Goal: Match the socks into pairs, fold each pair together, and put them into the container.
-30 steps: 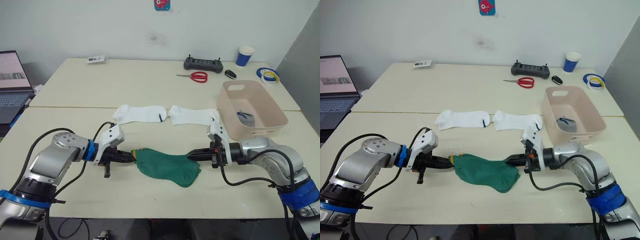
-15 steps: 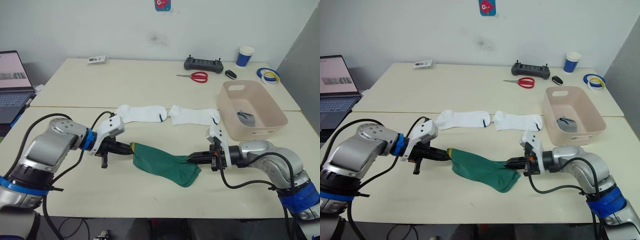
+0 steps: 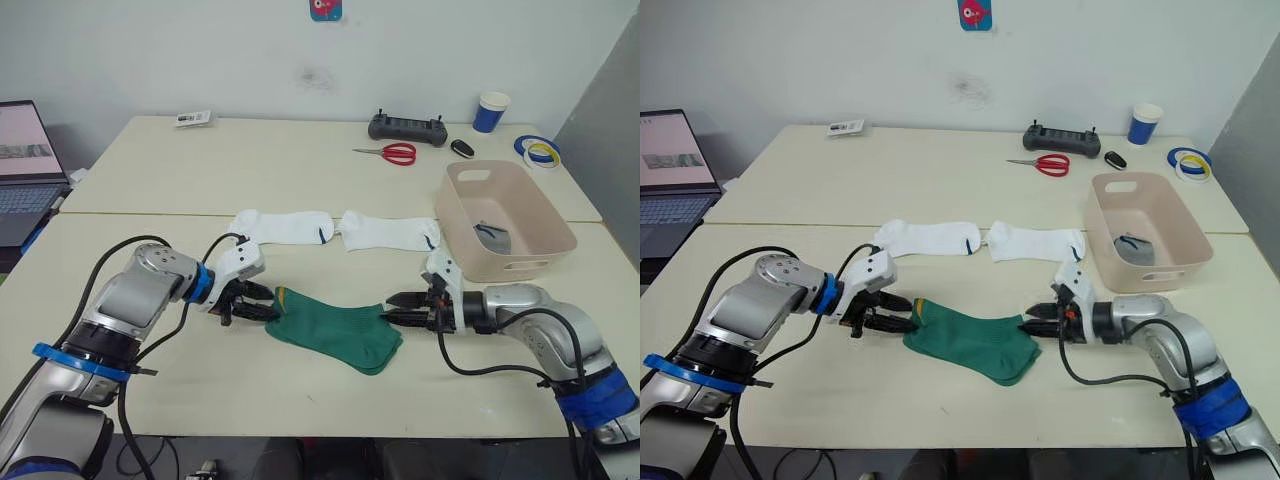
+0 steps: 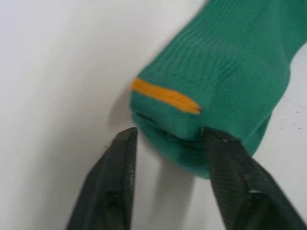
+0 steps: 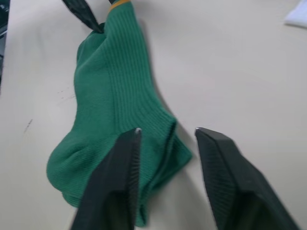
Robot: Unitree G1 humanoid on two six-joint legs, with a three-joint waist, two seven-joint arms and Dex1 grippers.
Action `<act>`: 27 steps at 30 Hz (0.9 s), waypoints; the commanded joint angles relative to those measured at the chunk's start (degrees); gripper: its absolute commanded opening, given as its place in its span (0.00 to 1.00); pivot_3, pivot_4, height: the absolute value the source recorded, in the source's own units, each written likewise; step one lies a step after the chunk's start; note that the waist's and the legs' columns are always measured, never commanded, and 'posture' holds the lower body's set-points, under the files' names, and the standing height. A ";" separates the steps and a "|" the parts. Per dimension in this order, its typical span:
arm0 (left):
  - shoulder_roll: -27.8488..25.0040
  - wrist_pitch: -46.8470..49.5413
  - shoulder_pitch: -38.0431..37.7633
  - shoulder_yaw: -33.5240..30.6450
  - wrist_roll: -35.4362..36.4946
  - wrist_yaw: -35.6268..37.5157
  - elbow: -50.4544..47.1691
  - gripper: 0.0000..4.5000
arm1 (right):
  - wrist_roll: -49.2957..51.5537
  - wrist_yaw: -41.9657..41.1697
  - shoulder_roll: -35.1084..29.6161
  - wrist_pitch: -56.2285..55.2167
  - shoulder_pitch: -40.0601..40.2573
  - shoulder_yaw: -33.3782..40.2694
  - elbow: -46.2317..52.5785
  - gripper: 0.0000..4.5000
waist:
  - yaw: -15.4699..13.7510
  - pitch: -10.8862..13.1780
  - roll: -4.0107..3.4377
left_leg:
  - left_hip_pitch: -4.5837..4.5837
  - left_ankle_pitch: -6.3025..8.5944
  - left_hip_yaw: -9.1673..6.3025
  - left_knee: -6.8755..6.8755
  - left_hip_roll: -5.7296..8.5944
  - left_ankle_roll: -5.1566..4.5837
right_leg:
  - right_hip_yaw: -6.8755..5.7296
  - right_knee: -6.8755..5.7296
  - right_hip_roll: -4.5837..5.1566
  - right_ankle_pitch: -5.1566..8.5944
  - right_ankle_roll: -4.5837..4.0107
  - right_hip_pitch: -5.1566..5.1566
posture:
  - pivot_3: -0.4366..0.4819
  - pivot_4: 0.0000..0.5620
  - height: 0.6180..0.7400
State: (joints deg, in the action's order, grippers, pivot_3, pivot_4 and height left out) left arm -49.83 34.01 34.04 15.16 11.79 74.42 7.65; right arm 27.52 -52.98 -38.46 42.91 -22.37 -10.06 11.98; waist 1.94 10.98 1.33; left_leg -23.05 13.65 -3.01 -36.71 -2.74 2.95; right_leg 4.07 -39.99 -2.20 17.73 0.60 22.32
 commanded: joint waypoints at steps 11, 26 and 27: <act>-2.38 -22.52 -18.34 -16.26 3.80 -2.56 -18.91 0.76 | -15.59 -9.76 -8.79 -32.69 8.31 -3.11 5.38 0.47 | -0.03 0.00 0.00 | 0.08 0.00 0.03 0.02 -0.04 0.00 | 0.01 0.02 0.20 0.00 0.00 -0.06 | 0.48 0.27 1.00; 3.01 -36.00 -20.22 -10.28 -3.74 -7.97 -14.10 0.76 | -26.67 -10.08 -3.88 -47.62 4.05 -8.97 -1.90 0.47 | -0.09 0.00 0.00 | 0.11 -0.01 0.08 -0.14 0.02 0.01 | 0.03 0.00 0.15 -0.11 0.10 -0.14 | 0.48 0.27 1.00; 3.12 -35.84 -20.21 -10.29 -3.56 -7.95 -14.15 0.76 | -26.36 -10.26 -3.96 -47.81 4.01 -8.62 -1.95 0.47 | -0.10 0.00 0.00 | 0.10 -0.01 0.09 -0.14 0.03 0.01 | 0.04 0.00 0.15 -0.11 0.10 -0.13 | 0.48 0.27 1.00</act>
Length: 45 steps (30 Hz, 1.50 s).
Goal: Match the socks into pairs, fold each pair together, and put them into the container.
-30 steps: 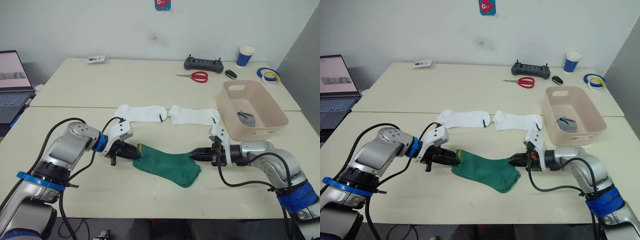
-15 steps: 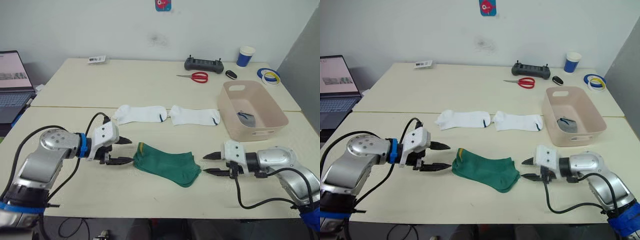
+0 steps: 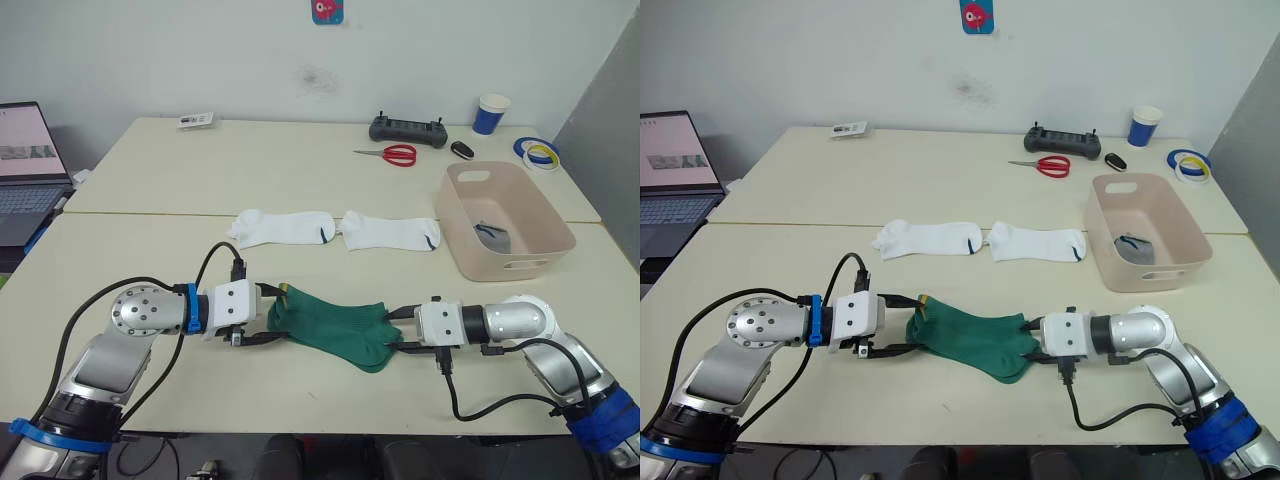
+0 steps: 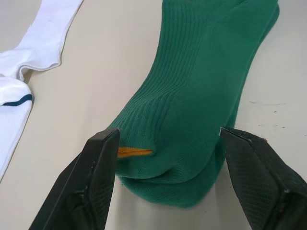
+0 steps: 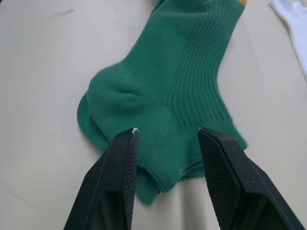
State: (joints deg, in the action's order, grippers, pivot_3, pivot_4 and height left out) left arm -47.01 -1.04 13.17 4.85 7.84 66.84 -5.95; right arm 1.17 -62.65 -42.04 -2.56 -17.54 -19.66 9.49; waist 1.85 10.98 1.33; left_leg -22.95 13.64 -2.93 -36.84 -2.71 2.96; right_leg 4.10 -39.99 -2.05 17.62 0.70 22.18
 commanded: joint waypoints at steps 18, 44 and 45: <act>0.28 -1.79 0.41 -0.71 1.88 0.11 0.84 0.77 | -1.41 0.31 1.90 -9.00 -2.05 1.19 -4.53 0.39 | 0.03 0.00 0.00 | 0.02 0.00 -0.02 -0.02 -0.02 0.00 | 0.00 -0.05 0.00 -0.02 -0.04 -0.02 | 0.48 0.27 1.00; 1.53 -1.14 -0.18 -0.30 3.62 -0.11 3.75 0.77 | 27.40 5.60 7.54 38.26 -1.45 11.32 7.18 0.00 | 0.01 -0.01 0.00 | 0.02 0.00 -0.08 -0.03 -0.02 0.00 | -0.02 -0.11 0.00 -0.01 -0.02 -0.02 | 0.48 0.27 1.00; 1.48 -2.07 0.23 0.11 2.59 -0.17 4.54 0.77 | 27.48 5.65 7.47 38.50 -1.48 11.36 7.15 0.00 | 0.01 -0.01 -0.01 | 0.02 0.00 -0.08 -0.03 -0.01 0.00 | -0.03 -0.10 0.00 -0.01 -0.01 -0.02 | 0.48 0.27 1.00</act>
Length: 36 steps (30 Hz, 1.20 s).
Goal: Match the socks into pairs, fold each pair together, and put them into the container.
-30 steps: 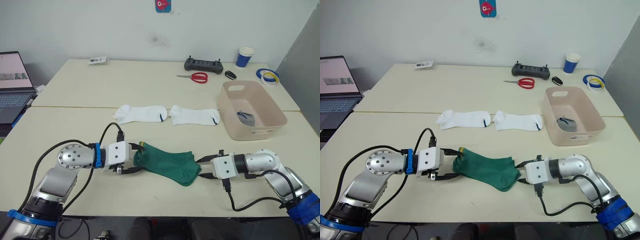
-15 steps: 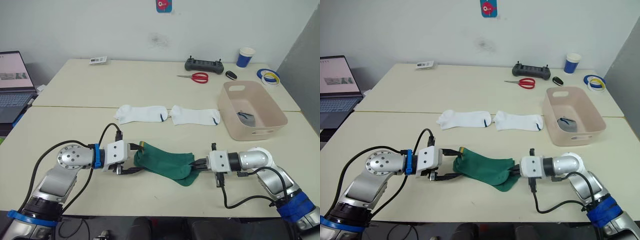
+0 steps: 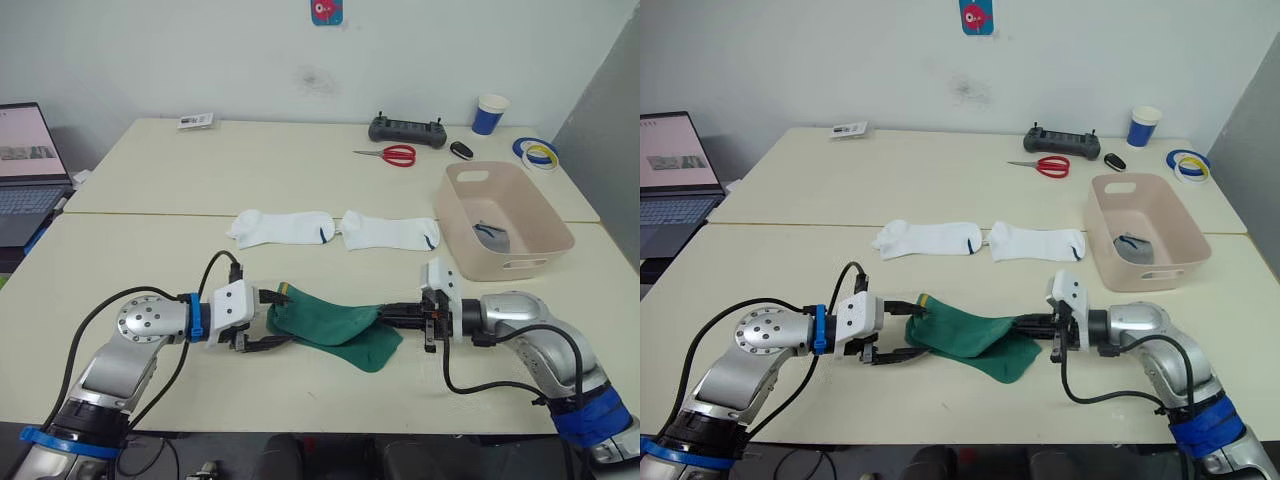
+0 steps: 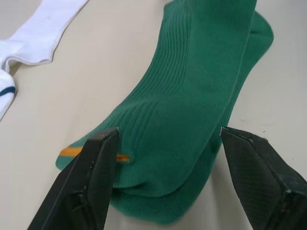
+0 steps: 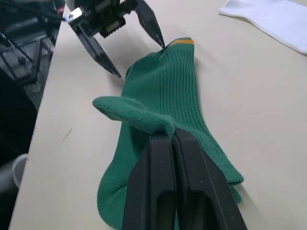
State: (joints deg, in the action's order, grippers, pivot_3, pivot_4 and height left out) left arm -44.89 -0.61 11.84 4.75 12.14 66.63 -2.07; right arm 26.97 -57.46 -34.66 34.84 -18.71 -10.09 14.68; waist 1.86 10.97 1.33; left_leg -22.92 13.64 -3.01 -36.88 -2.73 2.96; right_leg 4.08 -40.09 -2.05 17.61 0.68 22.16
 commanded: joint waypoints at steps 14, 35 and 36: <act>1.63 -5.70 5.79 1.99 -6.10 -1.98 5.26 0.77 | 2.17 0.78 -0.42 2.09 -0.52 1.06 2.98 0.00 | 0.01 0.00 0.00 | -0.01 0.00 0.03 0.00 0.00 0.00 | 0.01 0.01 -0.08 0.00 0.01 0.02 | 0.48 0.27 1.00; -0.62 -7.28 6.26 0.78 -5.03 -0.31 6.68 0.59 | 0.96 -0.47 -0.98 0.39 0.16 0.24 2.39 0.00 | 0.02 0.00 0.00 | -0.02 0.00 0.04 0.01 0.00 0.00 | 0.02 0.02 -0.07 0.01 0.01 0.02 | 0.48 0.27 1.00; -0.59 -7.26 6.22 0.64 -4.76 -0.16 6.68 0.52 | 0.92 -0.51 -1.01 0.37 0.22 0.26 2.40 0.00 | 0.02 0.00 0.00 | -0.02 0.00 0.04 0.01 0.00 0.00 | 0.02 0.02 -0.07 0.01 0.01 0.02 | 0.48 0.27 1.00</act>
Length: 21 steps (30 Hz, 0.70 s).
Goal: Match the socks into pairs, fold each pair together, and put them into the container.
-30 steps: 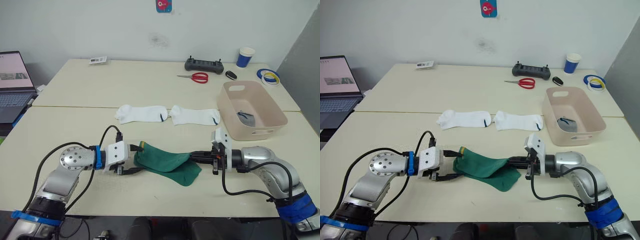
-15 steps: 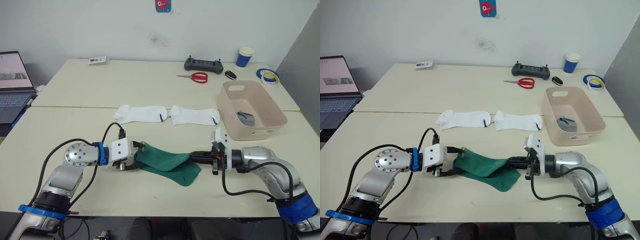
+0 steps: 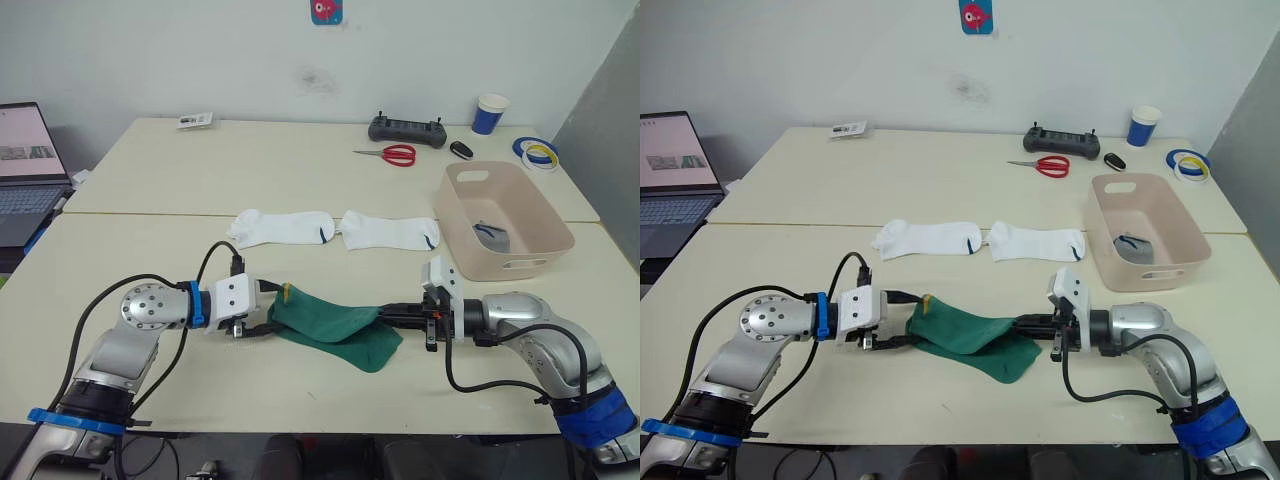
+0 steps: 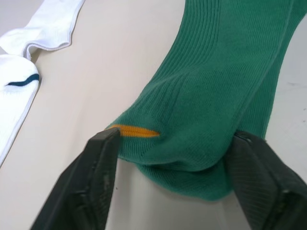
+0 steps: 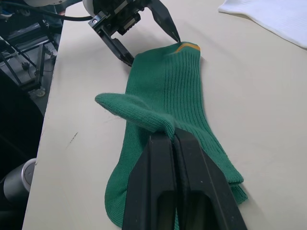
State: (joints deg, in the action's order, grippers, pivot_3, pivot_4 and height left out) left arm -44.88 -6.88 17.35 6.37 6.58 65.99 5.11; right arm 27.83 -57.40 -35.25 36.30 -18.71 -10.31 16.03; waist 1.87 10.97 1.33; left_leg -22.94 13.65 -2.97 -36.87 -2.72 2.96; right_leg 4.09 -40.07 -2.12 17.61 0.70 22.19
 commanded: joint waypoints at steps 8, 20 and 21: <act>-1.31 -3.70 3.11 -2.08 2.19 2.39 0.23 0.01 | -1.61 -2.08 -1.31 -4.73 -0.79 0.37 1.30 0.00 | 0.00 0.00 0.00 | 0.00 0.00 -0.01 0.00 0.00 0.00 | -0.01 0.00 0.00 0.00 0.00 0.00 | 0.48 0.27 1.00; -2.98 -22.24 3.39 -0.38 -4.33 0.99 5.56 0.01 | -22.63 -5.57 -6.11 -37.28 0.13 -6.50 -1.70 0.00 | 0.01 0.00 0.00 | -0.01 0.00 0.04 0.04 -0.01 0.00 | 0.01 0.05 -0.01 0.00 0.00 0.03 | 0.48 0.27 1.00; -2.85 -22.76 3.12 -0.25 -4.91 0.39 5.61 0.01 | -23.75 -5.60 -6.17 -38.76 0.33 -6.97 -2.40 0.00 | 0.01 0.00 0.00 | -0.01 0.00 0.04 0.03 -0.01 0.00 | 0.01 0.04 -0.01 0.00 0.00 0.03 | 0.48 0.27 1.00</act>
State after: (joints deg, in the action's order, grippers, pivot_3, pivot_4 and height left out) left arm -47.23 -27.77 20.73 6.46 2.57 67.68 10.83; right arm 6.10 -63.27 -40.94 1.36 -18.74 -17.01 13.73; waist 1.88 10.97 1.32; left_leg -22.94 13.65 -2.92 -36.84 -2.73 2.96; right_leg 4.11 -40.03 -2.13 17.61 0.70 22.21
